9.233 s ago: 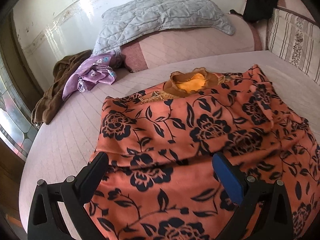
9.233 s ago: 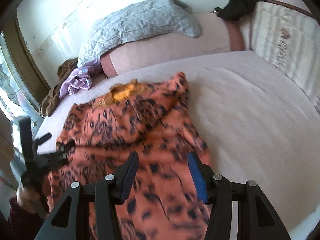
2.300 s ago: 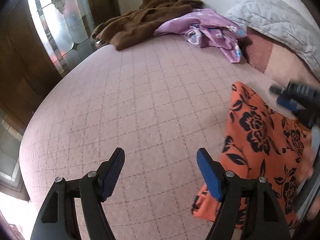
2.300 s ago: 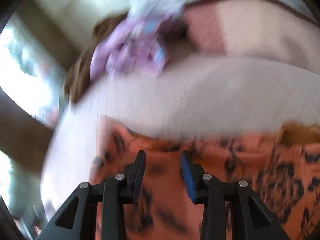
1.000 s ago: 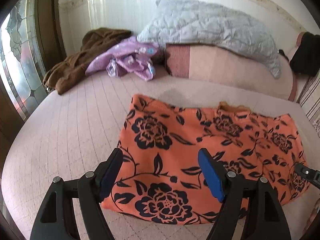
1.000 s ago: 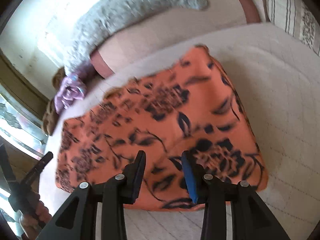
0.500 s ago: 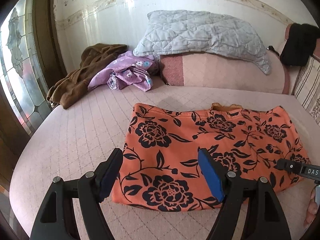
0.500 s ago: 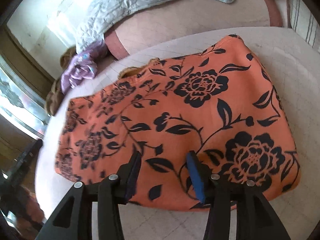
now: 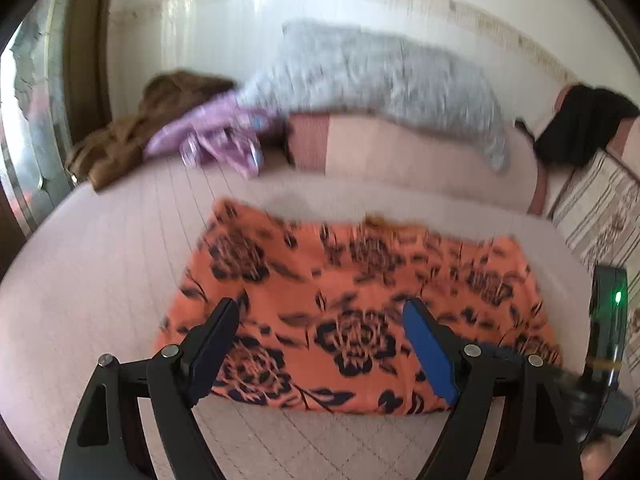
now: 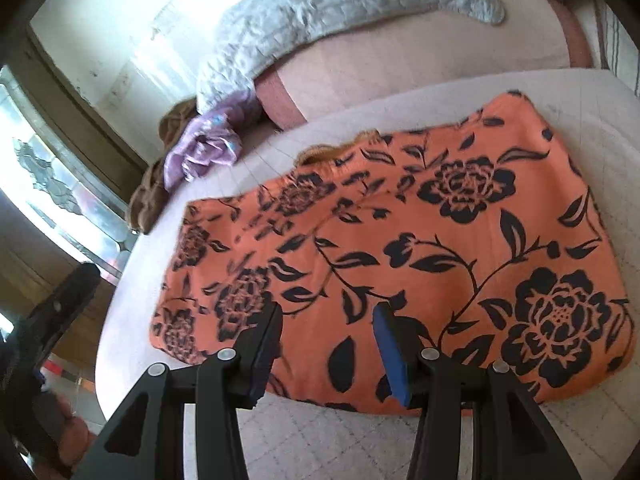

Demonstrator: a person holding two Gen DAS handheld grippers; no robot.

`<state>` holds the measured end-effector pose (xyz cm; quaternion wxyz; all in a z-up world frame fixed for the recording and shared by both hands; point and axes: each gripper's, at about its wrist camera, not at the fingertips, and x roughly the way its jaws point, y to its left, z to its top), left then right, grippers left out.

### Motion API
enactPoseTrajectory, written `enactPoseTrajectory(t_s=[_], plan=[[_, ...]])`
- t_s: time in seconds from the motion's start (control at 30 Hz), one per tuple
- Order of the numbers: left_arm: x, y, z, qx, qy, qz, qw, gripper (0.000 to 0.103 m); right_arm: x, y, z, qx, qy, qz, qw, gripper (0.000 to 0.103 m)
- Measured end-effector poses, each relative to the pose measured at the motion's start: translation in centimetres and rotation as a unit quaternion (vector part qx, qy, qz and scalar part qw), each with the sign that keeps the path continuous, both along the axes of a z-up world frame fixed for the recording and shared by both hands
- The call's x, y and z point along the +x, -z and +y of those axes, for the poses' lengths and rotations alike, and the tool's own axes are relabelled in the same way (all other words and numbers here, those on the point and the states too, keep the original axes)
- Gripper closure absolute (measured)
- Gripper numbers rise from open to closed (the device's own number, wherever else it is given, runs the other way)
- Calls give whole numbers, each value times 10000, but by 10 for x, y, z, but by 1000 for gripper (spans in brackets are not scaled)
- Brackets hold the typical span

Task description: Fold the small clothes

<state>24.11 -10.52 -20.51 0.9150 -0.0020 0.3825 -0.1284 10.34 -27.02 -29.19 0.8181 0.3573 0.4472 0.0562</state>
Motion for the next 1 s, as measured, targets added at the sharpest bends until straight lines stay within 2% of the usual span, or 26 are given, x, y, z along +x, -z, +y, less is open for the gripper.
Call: enactPoseTrajectory(t_s=[0.1,0.17,0.3,0.37,0.5,0.6,0.63,0.7,0.8,0.83,0.9,0.97,1.0], plan=[[15,29,-1,176,-24,536,9984,19,11,19,0,-193,-40,402,9990,53],[28,49,7,298,-229,882,9954,19,15,30,-1,-101,-87,551,9984,53],[47,72,31,754,-812,1199,9866,19,14,23,-4,-119,-56,417,9990,53],[53,78,41,771,-935,1269,9845,19,9,16,-11,-227,96,305,9992,53],[46,74,41,1089,-927,1083,9838,19,-2,14,-36,-299,648,409,9966,53],[39,69,41,1256,-888,994,9831,19,-6,33,-57,-427,1006,943,9895,53],[38,67,44,1267,-933,964,9828,19,-9,41,-64,-295,1056,1126,9876,53],[33,60,53,1310,-1050,837,9822,19,-17,45,-73,124,1138,1115,9872,53],[34,56,66,1430,-1269,635,9795,19,-35,29,-81,197,1301,890,9873,53],[38,60,69,1517,-1325,701,9770,19,-40,25,-83,160,1358,842,9870,51],[47,80,70,1726,-1233,1153,9704,18,-45,31,-88,117,1415,1004,9848,49],[45,76,72,1668,-1252,1070,9721,18,-43,45,-87,284,1266,1281,9832,49],[42,71,72,1620,-1213,1058,9736,18,-44,46,-87,340,1288,1256,9831,49]])
